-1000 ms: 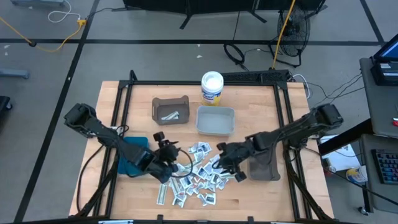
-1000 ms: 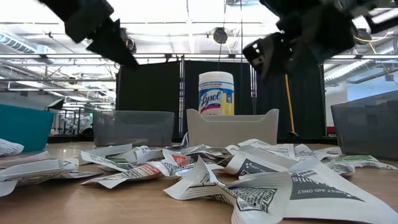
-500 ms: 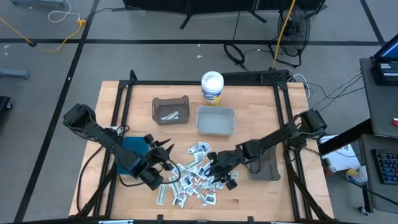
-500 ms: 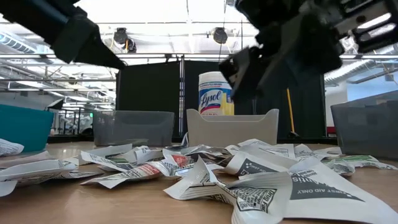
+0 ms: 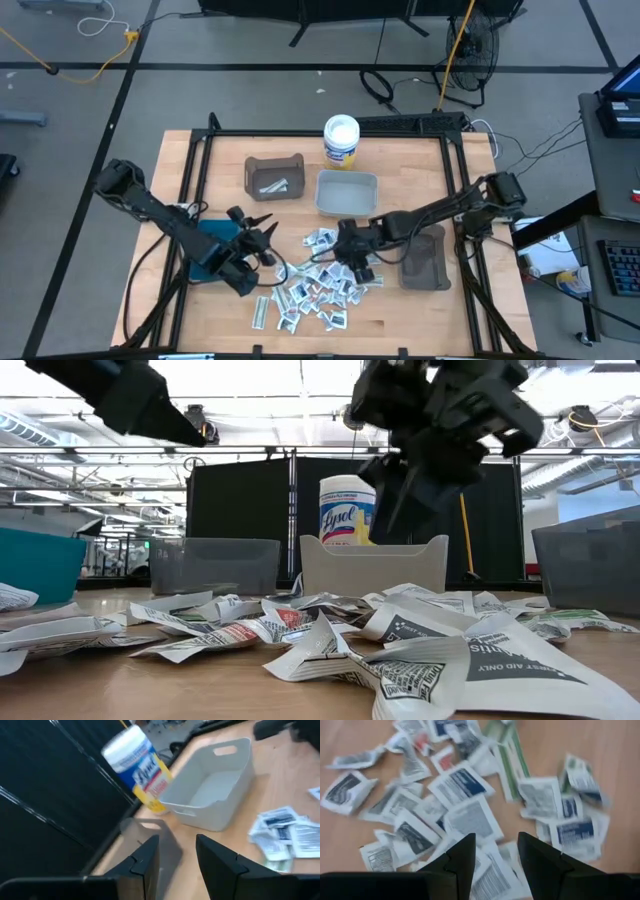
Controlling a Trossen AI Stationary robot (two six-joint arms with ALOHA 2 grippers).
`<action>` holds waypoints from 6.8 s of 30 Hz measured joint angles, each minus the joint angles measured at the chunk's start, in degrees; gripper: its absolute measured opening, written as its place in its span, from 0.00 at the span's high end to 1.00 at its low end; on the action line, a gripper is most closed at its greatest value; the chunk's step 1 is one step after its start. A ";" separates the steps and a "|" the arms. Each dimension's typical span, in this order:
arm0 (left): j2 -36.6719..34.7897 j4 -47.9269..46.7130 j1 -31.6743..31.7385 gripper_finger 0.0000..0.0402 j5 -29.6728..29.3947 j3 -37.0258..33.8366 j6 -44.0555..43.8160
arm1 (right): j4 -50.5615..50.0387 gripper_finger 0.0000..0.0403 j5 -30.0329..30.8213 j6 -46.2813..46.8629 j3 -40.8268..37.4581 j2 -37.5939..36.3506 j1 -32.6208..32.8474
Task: Pick & Place First Aid Supplies
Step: Put the blue alcohol pad into the bottom black bin
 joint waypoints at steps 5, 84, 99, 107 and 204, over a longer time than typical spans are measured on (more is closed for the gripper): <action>0.00 1.80 1.65 0.67 5.80 0.00 2.68 | -3.06 0.65 -2.95 1.13 -0.07 0.00 -0.46; 0.00 2.43 3.13 0.67 8.92 0.00 2.43 | 7.82 0.99 -6.03 8.93 -9.42 1.29 1.47; 0.02 2.81 3.12 0.67 9.43 0.00 2.36 | 7.86 1.00 -6.00 7.55 -9.42 -2.63 1.47; 0.02 2.82 3.12 0.67 9.52 0.00 1.46 | 7.87 1.00 -5.62 6.14 -9.42 -7.50 1.47; 0.02 3.40 3.30 0.67 11.37 0.02 -7.92 | -39.27 1.00 13.77 34.63 -23.74 -44.22 13.14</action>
